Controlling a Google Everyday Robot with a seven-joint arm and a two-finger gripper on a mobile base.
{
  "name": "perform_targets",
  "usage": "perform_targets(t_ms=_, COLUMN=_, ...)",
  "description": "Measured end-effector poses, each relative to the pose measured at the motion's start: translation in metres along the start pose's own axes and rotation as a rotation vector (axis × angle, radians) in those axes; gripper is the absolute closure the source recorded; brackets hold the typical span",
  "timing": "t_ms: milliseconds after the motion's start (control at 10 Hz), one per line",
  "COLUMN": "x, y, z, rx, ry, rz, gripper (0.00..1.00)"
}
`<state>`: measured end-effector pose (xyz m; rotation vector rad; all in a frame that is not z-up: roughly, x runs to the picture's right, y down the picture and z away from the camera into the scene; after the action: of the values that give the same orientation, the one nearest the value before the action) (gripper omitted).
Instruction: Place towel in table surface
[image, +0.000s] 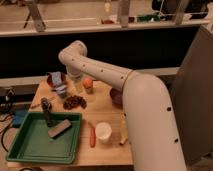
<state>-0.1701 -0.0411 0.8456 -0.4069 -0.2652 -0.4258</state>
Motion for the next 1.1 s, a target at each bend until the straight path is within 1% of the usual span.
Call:
perform_targets(t_ms=100, x=0.001, y=0.0, z=0.001, rx=0.001, ry=-0.001, rz=-0.003, gripper=0.2)
perform_targets(t_ms=200, x=-0.002, y=0.0, z=0.004, rx=0.003, ry=-0.018, rz=-0.012, gripper=0.2)
perform_targets(t_ms=400, x=-0.018, y=-0.003, z=0.013, rx=0.006, ry=-0.09, rz=-0.036, gripper=0.2)
perform_targets(t_ms=600, x=-0.048, y=-0.011, z=0.027, rx=0.029, ry=-0.203, rz=-0.075, gripper=0.2)
perform_targets(t_ms=700, x=-0.053, y=-0.012, z=0.037, rx=0.042, ry=-0.251, rz=-0.079, gripper=0.2)
perform_targets(t_ms=900, x=-0.054, y=-0.015, z=0.055, rx=0.079, ry=-0.333, rz=-0.081, gripper=0.2)
perform_targets(t_ms=1100, x=-0.057, y=-0.019, z=0.067, rx=0.099, ry=-0.369, rz=-0.09, gripper=0.2)
